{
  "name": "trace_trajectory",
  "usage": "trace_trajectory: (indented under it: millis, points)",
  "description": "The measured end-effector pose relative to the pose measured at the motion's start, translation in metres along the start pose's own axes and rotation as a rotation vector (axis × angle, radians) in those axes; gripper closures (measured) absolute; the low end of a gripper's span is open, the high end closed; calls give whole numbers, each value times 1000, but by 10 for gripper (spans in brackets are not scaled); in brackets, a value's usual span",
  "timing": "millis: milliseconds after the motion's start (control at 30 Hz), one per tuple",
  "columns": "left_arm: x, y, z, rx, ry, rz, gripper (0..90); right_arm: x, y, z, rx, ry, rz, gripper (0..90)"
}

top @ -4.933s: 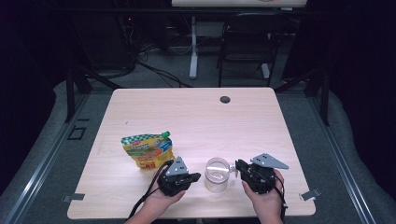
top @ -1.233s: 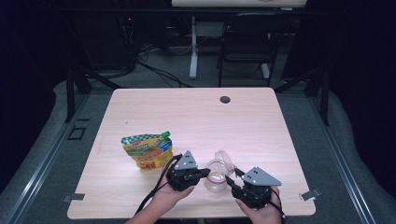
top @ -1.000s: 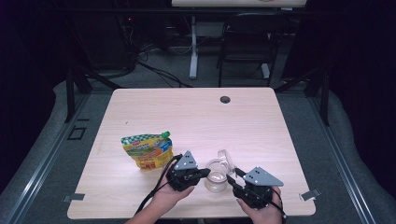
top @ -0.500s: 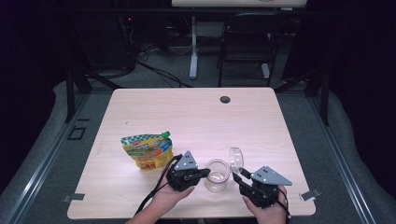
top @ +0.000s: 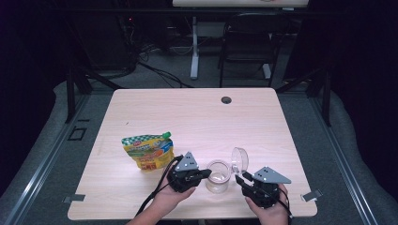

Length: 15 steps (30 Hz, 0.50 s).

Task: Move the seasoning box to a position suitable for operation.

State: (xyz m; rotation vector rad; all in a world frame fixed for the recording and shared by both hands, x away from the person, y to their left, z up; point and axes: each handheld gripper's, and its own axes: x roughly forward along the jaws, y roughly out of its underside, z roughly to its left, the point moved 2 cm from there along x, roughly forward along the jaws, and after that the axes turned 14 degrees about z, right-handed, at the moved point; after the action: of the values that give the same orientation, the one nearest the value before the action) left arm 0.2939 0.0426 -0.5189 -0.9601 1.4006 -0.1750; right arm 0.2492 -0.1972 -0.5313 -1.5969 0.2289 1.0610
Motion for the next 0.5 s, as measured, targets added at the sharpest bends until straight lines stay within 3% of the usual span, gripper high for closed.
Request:
trace_trajectory:
  millis: [267, 333, 500]
  points:
    - [-7, 5, 6, -20, -21, -8, 874, 19, 5, -9, 14, -5, 50, 718]
    - [-10, 8, 8, -27, -31, -11, 863, 24, 4, -14, 36, -18, 46, 745]
    - [-21, 21, 13, -39, -59, 0, 846, 28, 2, -14, 30, -24, 56, 794]
